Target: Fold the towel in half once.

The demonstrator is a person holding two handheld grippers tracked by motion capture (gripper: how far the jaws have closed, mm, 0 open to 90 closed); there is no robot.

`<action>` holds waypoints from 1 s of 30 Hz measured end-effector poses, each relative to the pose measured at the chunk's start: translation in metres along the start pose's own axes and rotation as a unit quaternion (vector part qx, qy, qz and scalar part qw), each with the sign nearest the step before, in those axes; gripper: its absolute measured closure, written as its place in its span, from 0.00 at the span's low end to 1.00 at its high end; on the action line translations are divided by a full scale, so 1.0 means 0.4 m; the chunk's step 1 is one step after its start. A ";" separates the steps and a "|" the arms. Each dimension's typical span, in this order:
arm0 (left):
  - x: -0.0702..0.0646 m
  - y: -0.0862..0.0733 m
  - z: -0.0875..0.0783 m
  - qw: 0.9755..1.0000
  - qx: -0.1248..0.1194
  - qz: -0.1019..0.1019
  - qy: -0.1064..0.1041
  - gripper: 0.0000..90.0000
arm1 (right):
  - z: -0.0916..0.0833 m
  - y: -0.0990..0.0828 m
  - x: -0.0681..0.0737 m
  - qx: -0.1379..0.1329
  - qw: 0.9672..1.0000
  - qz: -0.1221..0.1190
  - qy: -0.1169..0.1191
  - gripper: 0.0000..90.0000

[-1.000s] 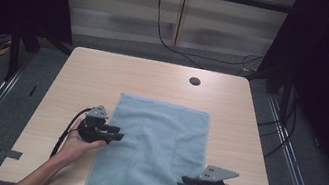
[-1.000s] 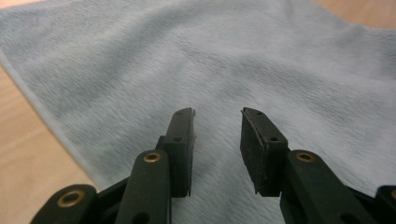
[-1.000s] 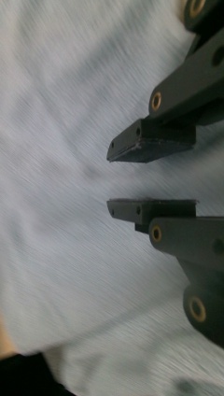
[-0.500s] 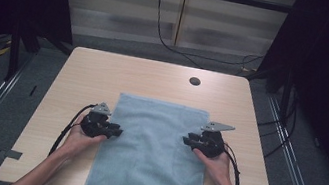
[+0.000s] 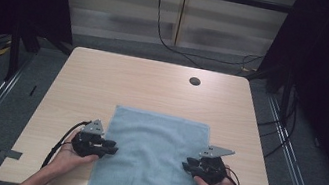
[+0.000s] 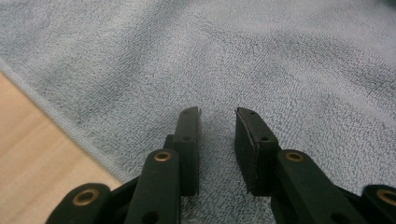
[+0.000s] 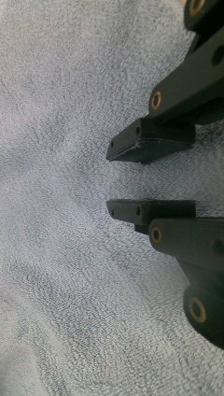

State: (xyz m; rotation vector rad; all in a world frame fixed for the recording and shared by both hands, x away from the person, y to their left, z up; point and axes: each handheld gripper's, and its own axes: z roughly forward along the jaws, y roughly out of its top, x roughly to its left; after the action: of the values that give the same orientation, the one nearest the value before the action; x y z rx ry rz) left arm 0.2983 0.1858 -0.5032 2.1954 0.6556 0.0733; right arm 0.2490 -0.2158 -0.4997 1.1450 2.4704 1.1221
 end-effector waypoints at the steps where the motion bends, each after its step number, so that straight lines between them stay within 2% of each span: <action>1: -0.001 0.000 0.000 1.000 0.001 0.001 0.002 0.77 | 0.001 0.006 -0.010 -0.003 1.000 0.006 -0.002 0.73; 5: 0.005 -0.001 0.001 1.000 -0.004 -0.009 -0.005 0.78 | 0.007 0.045 -0.083 -0.026 0.999 0.030 -0.022 0.69; 8: 0.007 -0.001 0.001 1.000 -0.003 -0.011 -0.008 0.78 | 0.019 0.084 -0.147 -0.032 0.997 0.043 -0.051 0.65; 10: 0.007 -0.001 0.000 1.000 -0.003 -0.010 -0.008 0.78 | 0.035 0.104 -0.192 -0.030 0.996 0.060 -0.061 0.59; 11: 0.007 0.000 0.001 1.000 -0.003 -0.009 -0.008 0.78 | 0.044 0.111 -0.211 -0.029 0.995 0.070 -0.064 0.59; 13: 0.007 -0.001 0.000 1.000 -0.003 -0.011 -0.008 0.78 | 0.055 0.119 -0.242 -0.032 0.994 0.071 -0.078 0.59; 15: 0.008 -0.001 0.000 1.000 -0.002 -0.012 -0.010 0.78 | 0.066 0.121 -0.263 -0.039 0.993 0.080 -0.080 0.59; 17: 0.010 0.000 -0.001 1.000 -0.002 -0.019 -0.013 0.78 | 0.077 0.120 -0.270 -0.038 0.992 0.077 -0.094 0.58; 19: 0.009 0.003 -0.003 1.000 0.005 -0.019 -0.019 0.75 | 0.091 0.111 -0.265 -0.021 0.992 0.070 -0.101 0.59; 20: 0.005 0.005 -0.005 0.999 0.011 -0.025 -0.019 0.73 | 0.093 0.107 -0.261 -0.027 0.992 0.061 -0.105 0.59; 21: 0.002 0.008 -0.008 0.999 0.016 -0.026 -0.022 0.70 | 0.093 0.104 -0.256 -0.029 0.992 0.057 -0.109 0.63; 22: -0.001 0.011 -0.010 0.999 0.017 -0.024 -0.022 0.67 | 0.091 0.102 -0.250 -0.029 0.992 0.054 -0.111 0.71; 23: -0.001 0.017 -0.013 1.000 0.016 -0.020 -0.018 0.66 | 0.090 0.101 -0.246 -0.029 0.992 0.052 -0.108 0.77; 24: 0.002 0.022 -0.014 1.000 0.010 -0.024 -0.017 0.64 | 0.090 0.102 -0.240 -0.026 0.994 0.048 -0.099 0.84; 27: 0.031 0.056 -0.020 0.999 -0.012 -0.030 -0.005 0.60 | 0.093 0.103 -0.227 -0.025 0.994 0.045 -0.093 0.91; 30: 0.085 0.100 -0.015 0.998 -0.031 -0.045 0.018 0.57 | 0.095 0.102 -0.221 -0.028 0.995 0.050 -0.088 0.93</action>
State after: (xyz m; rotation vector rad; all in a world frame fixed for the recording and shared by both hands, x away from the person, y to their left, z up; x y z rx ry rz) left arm 0.3434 0.1853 -0.4753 2.1062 0.7619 0.0858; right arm 0.3501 -0.2415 -0.5084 1.3032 2.2582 1.0605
